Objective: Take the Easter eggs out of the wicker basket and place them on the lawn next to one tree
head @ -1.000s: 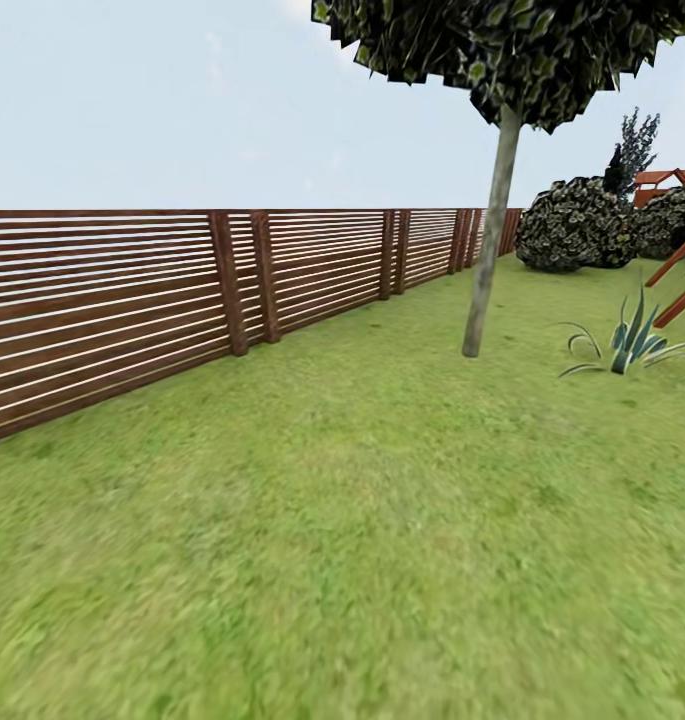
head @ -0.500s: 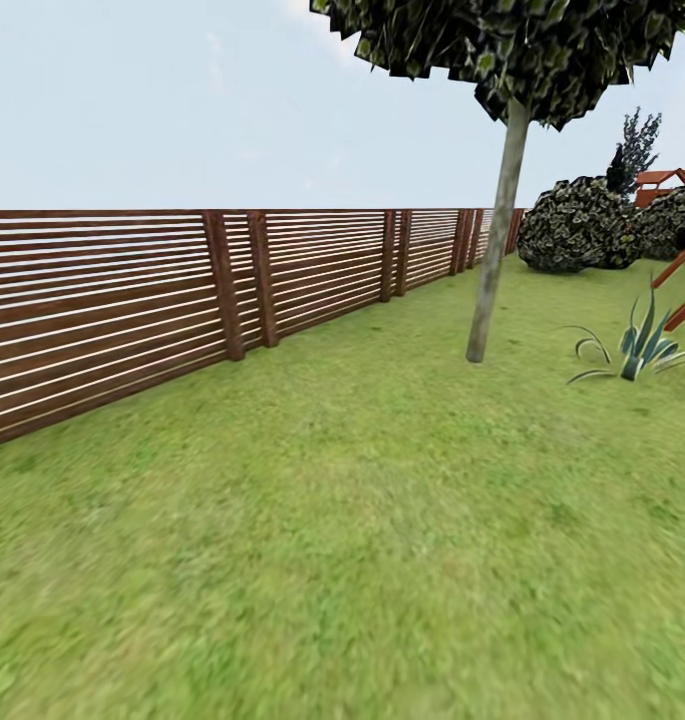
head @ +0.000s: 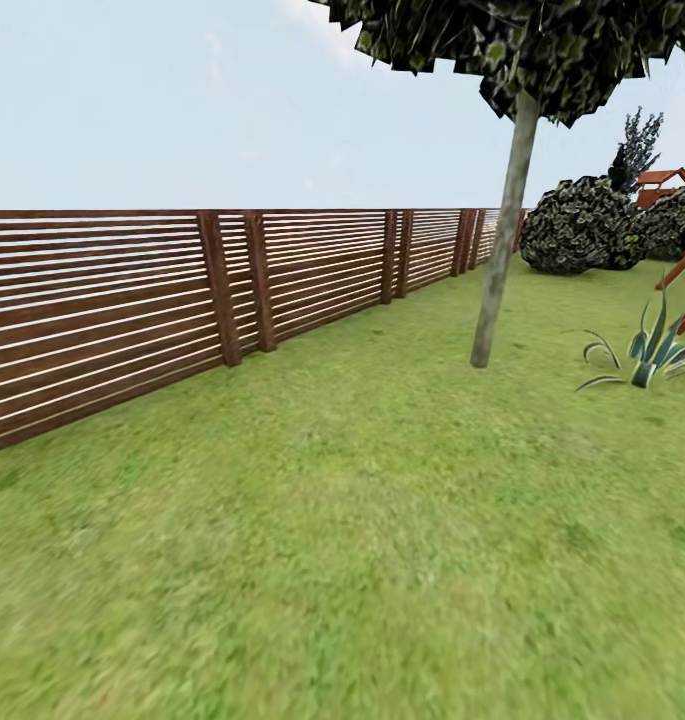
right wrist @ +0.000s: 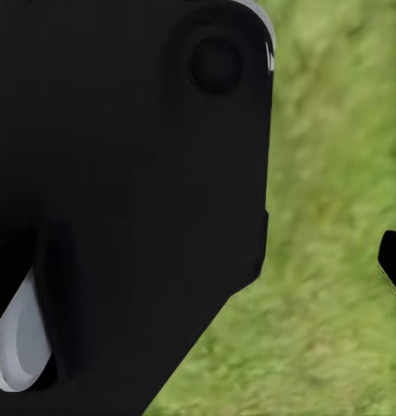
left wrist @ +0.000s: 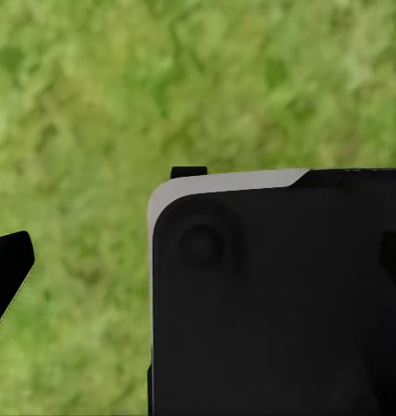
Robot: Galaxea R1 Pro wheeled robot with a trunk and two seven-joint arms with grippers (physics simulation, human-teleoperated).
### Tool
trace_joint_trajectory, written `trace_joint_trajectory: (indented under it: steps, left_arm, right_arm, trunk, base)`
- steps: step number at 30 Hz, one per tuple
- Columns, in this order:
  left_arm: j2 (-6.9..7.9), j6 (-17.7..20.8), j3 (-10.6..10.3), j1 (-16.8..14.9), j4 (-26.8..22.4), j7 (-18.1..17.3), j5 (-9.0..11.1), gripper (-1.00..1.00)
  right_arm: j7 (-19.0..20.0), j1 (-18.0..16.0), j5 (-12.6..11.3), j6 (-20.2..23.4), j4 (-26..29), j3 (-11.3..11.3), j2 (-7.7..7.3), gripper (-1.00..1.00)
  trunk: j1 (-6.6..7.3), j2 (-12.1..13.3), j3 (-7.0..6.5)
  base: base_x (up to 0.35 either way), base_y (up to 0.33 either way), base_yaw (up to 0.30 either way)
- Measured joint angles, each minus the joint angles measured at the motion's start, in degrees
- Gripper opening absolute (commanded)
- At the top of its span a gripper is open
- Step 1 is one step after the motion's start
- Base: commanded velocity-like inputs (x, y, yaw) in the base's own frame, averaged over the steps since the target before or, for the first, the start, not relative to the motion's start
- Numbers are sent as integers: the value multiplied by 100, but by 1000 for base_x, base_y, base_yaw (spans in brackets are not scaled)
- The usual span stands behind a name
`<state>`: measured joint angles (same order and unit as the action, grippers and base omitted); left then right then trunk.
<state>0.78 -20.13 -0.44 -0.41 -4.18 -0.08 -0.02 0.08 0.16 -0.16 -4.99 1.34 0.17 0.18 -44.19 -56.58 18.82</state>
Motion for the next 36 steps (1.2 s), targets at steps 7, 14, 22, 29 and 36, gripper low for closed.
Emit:
trace_joint_trajectory:
  steps: [7, 14, 22, 29, 36]
  left_arm:
    - [0, 1, 0, 0, 0, 0, 1, 100]
    - [0, 2, -1, 0, 0, 0, 1, 100]
    - [-1, 2, -4, 0, 0, 0, -4, 100]
    - [-2, 2, 0, 0, 0, 0, 0, 100]
    - [-1, 1, -2, 0, 0, 0, 1, 100]
  right_arm:
    - [0, 0, 0, 0, 0, 0, -1, 100]
    - [0, 0, 0, 0, 0, 0, 1, 100]
    - [-15, 0, 0, 0, 0, 0, 7, 100]
    - [-12, 0, 0, 0, 0, 0, 8, 100]
    - [-12, 0, 0, 0, 0, 0, 8, 100]
  trunk:
    - [0, 0, 0]
    - [0, 0, 0]
    - [0, 0, 0]
    - [0, 0, 0]
    - [0, 0, 0]
  base:
    - [336, 0, 0]
    - [335, 0, 0]
    - [334, 0, 0]
    - [332, 7, 0]
    - [331, 80, 0]
